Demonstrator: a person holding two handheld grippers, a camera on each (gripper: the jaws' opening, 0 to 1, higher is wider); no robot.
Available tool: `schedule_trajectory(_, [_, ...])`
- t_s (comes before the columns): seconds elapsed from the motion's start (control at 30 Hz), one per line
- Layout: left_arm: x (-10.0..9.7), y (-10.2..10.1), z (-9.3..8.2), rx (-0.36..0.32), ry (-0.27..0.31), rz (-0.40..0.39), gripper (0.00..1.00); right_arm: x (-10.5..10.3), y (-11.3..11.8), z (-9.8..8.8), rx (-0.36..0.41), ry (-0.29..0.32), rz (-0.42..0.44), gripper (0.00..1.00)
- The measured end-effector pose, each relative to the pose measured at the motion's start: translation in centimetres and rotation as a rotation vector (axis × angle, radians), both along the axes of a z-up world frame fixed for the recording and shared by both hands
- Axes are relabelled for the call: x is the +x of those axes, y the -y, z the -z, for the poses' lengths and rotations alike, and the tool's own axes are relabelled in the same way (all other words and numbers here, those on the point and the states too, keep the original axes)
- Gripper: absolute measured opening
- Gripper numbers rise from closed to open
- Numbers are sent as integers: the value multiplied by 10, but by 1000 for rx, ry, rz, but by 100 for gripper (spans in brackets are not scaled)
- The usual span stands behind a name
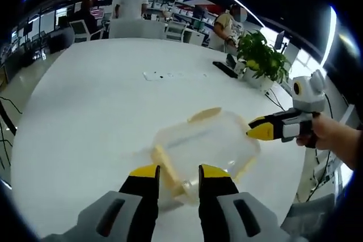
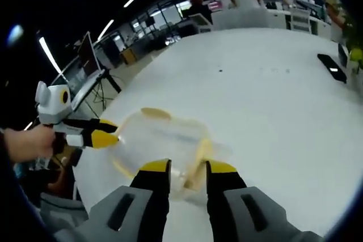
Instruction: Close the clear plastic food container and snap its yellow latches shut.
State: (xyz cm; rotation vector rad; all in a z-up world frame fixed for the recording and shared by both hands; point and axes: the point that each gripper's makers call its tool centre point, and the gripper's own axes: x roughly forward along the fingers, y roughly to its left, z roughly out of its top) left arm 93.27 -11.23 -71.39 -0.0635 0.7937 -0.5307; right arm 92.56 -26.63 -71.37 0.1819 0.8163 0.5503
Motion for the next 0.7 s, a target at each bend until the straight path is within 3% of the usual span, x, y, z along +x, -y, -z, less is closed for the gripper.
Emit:
schedule_trajectory(0.17, [0, -1, 1, -20, 0, -51, 20, 0, 0, 0, 0, 2, 3, 21])
schedule_trajectory(0.4, [-4, -4, 6, -123, -55, -210, 21, -1, 0, 0, -3, 8, 9, 21])
schedule_trajectory(0.7, [-2, -3, 6, -124, -50, -204, 20, -1, 0, 1, 7, 2, 30, 21])
